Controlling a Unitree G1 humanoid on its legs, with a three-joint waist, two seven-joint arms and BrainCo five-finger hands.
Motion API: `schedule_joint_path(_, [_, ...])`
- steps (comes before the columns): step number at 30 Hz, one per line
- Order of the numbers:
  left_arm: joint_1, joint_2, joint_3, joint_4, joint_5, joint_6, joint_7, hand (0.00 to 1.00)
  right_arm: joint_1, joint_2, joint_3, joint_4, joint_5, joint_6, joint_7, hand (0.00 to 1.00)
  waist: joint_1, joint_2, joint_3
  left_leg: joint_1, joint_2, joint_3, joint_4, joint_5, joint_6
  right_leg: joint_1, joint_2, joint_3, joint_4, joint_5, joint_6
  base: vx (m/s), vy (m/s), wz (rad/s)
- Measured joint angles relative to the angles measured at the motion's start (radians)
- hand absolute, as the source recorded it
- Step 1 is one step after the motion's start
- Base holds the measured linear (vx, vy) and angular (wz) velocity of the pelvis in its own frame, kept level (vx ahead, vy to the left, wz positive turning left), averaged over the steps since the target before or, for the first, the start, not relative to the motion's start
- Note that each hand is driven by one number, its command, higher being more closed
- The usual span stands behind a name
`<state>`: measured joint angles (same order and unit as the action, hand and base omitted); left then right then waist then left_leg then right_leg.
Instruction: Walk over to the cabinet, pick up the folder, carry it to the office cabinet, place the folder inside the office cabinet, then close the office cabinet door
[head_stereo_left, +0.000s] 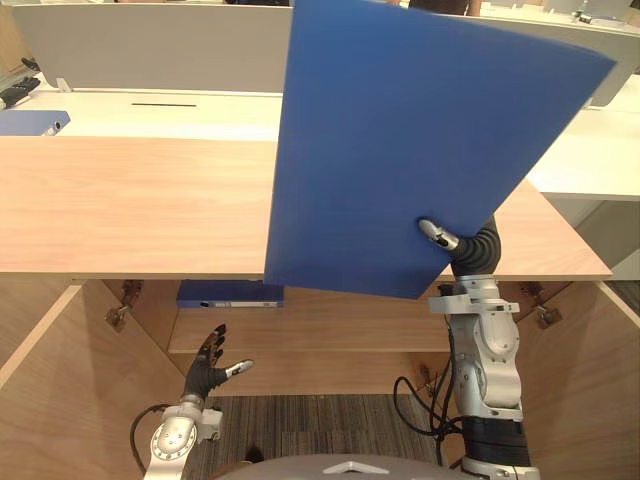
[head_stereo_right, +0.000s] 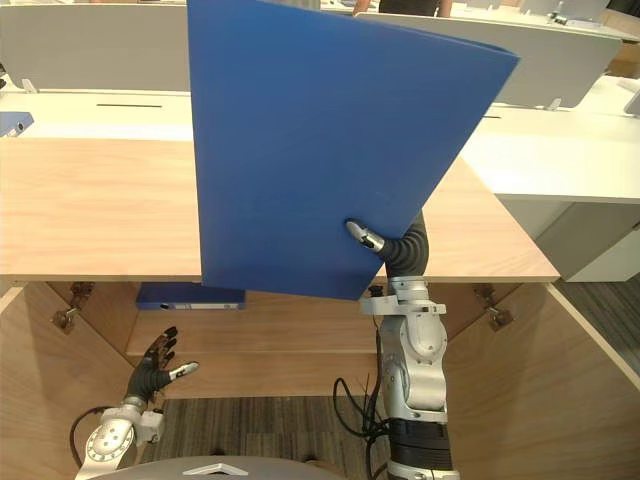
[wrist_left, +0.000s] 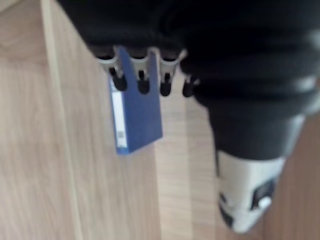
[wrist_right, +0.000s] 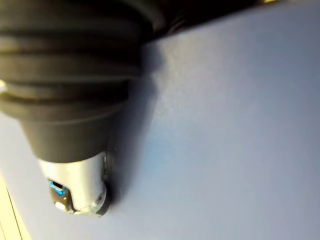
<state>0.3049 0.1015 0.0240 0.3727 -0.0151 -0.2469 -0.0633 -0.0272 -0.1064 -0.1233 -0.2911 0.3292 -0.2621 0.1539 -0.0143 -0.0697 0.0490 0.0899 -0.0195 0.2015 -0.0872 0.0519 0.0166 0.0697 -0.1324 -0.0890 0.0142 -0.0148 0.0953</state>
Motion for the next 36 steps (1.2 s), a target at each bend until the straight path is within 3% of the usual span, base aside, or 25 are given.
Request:
schedule_joint_path(9, [-0.002,-0.005,0.036,0.141,0.043,0.023,0.078,0.0,0.123,0.015,0.071,-0.012,0.02,0.002,0.018,1.0,-0.009,0.002,0.0,0.018,0.003,0.038,0.0,-0.012,-0.006,-0.003,0.004,0.034,0.001,0.002,-0.002,0.0,0.007,-0.13])
schedule_joint_path(19, [-0.027,0.007,0.033,0.279,0.081,0.038,0.088,0.0,0.222,-0.024,0.162,0.032,0.014,0.005,0.02,1.0,-0.034,0.008,0.002,0.013,0.013,0.085,0.0,-0.026,-0.015,-0.029,0.016,0.083,-0.013,0.015,-0.01,0.01,0.003,-0.16])
schedule_joint_path(23, [-0.047,0.01,0.028,0.28,0.088,0.043,0.11,0.0,0.222,-0.052,0.166,0.04,-0.078,0.005,0.007,1.0,-0.038,0.027,0.03,-0.016,0.011,0.122,0.009,-0.027,-0.016,-0.1,0.019,0.123,0.04,0.019,-0.004,0.0,0.005,-0.26])
schedule_joint_path(25, [-0.103,0.029,0.012,0.292,0.089,0.042,0.124,0.0,0.196,-0.064,0.183,0.046,-0.134,0.004,-0.021,1.0,-0.048,0.032,0.083,-0.117,0.025,0.131,0.147,-0.079,-0.005,-0.178,0.014,0.133,0.108,0.014,-0.011,-0.08,-0.007,-0.17])
schedule_joint_path(27, [-0.189,0.042,0.012,0.317,0.09,0.043,0.134,0.0,0.149,-0.071,0.225,0.046,-0.184,-0.001,-0.036,1.0,-0.056,0.057,0.149,-0.284,0.083,0.136,0.401,-0.179,0.007,-0.29,0.026,0.133,0.231,-0.02,-0.004,-0.18,-0.027,-0.13])
schedule_joint_path(28, [-0.208,0.041,0.012,0.315,0.09,0.043,0.142,0.0,0.137,-0.071,0.237,0.046,-0.195,-0.001,-0.039,1.0,-0.056,0.064,0.164,-0.315,0.098,0.134,0.452,-0.2,0.011,-0.317,0.03,0.135,0.268,-0.034,-0.004,-0.23,0.024,-0.08])
schedule_joint_path(30, [-0.256,0.035,0.007,0.312,0.097,0.043,0.16,0.0,0.111,-0.067,0.296,0.042,-0.268,-0.015,-0.081,1.0,-0.052,0.074,0.209,-0.402,0.136,0.134,0.608,-0.284,0.01,-0.42,0.035,0.136,0.431,-0.119,-0.008,-0.22,0.057,-0.06])
schedule_joint_path(36, [-0.27,0.014,-0.018,0.266,0.108,0.046,0.19,0.0,0.096,-0.051,0.384,-0.035,-0.434,-0.048,-0.184,1.0,-0.036,0.093,0.26,-0.55,0.193,0.159,0.799,-0.369,0.03,-0.595,0.031,0.134,0.625,-0.183,-0.006,-0.08,0.034,-0.18])
